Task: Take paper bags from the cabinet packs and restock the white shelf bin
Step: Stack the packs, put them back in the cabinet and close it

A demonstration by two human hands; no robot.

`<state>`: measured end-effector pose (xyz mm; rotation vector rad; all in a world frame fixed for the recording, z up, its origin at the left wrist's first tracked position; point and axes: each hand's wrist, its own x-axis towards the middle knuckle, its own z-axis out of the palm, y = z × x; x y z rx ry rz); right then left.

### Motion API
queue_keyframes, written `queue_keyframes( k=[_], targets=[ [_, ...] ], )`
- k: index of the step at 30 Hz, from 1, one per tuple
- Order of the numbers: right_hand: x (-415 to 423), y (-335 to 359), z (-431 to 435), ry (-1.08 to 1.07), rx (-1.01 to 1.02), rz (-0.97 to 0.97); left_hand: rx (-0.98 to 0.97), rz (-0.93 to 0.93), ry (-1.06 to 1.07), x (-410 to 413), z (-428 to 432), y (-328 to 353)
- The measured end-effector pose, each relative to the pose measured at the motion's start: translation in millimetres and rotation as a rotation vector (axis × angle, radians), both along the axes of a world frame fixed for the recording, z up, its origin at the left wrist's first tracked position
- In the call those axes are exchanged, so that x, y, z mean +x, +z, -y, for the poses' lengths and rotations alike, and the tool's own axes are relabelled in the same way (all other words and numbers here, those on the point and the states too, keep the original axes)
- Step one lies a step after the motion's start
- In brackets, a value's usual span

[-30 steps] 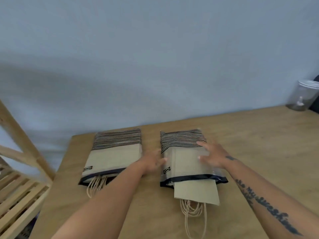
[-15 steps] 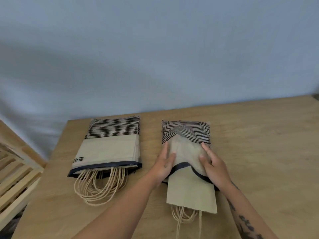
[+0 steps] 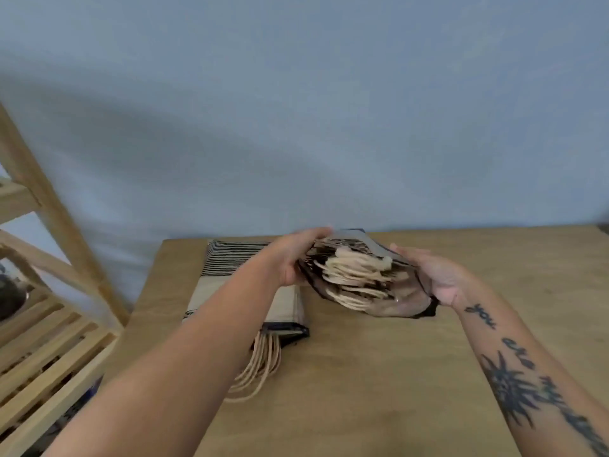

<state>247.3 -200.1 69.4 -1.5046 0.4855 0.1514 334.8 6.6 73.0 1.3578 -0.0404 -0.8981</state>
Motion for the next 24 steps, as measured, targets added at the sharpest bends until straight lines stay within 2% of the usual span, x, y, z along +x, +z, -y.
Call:
queue_keyframes(
  k=[7, 14, 16, 19, 24],
  targets=[
    [67, 32, -84, 0.119, -0.046, 0.02, -0.012, 0.124, 0.154, 40, -87, 37],
    [113, -3, -150, 0.129, 0.082, 0.084, 0.007, 0.142, 0.344, 59, -155, 3],
    [117, -28, -163, 0.126, 0.049, 0.055, 0.094, 0.139, 0.325, 57, -166, -24],
    [121, -59, -170, 0.105, -0.049, 0.066, 0.266, 0.223, 0.191, 51, -173, -61],
    [125, -75, -155, 0.051, -0.073, 0.134, 0.206, 0.313, 0.215, 58, -170, -74]
  ],
)
